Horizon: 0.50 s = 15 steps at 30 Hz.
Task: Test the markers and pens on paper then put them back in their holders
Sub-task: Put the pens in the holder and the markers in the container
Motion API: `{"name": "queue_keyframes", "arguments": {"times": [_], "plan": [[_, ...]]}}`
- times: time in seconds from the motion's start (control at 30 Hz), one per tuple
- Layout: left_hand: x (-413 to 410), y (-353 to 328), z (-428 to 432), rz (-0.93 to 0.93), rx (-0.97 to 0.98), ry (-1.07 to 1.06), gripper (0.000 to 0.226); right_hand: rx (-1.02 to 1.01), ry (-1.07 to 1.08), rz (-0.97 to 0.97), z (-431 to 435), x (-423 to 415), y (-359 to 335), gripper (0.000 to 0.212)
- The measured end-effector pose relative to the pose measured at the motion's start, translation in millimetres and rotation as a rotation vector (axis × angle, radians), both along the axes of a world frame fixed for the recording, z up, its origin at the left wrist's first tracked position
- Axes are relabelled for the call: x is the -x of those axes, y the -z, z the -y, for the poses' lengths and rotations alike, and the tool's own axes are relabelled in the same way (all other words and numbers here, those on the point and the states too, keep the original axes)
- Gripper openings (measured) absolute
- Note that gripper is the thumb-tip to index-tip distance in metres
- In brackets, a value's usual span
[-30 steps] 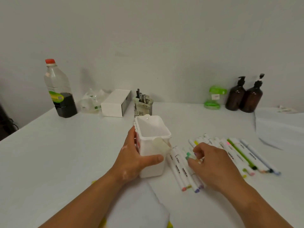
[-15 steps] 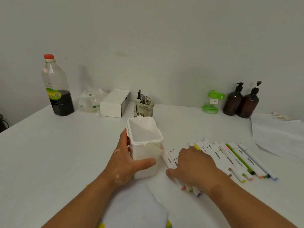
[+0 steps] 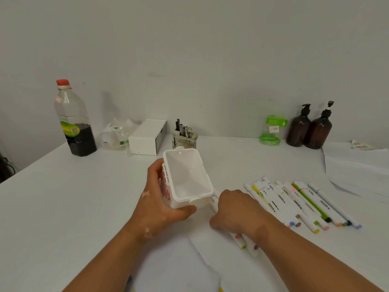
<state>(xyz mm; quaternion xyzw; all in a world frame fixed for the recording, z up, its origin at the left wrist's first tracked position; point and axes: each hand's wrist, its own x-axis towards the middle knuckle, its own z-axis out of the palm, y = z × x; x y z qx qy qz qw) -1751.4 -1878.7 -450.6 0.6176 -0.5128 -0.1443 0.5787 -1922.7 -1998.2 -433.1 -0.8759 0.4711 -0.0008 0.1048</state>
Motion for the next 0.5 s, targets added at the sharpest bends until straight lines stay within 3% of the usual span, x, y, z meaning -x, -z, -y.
{"name": "queue_keyframes", "arguments": {"times": [0.17, 0.3, 0.4, 0.5], "plan": [[-3, 0, -1, 0.058, 0.008, 0.036, 0.117, 0.019, 0.029, 0.041, 2, -2, 3, 0.025], [-7, -1, -1, 0.098, 0.012, 0.087, 0.118, -0.172, 0.122, 0.159, 12, 11, -7, 0.021], [-9, -1, 0, 0.121, 0.01, 0.098, 0.115, -0.504, 0.178, 0.547, 18, 23, -38, 0.007], [-7, 0, 0, 0.163, 0.017, 0.107, 0.114, -0.765, 0.085, 1.152, 18, 33, -79, 0.02]]}}
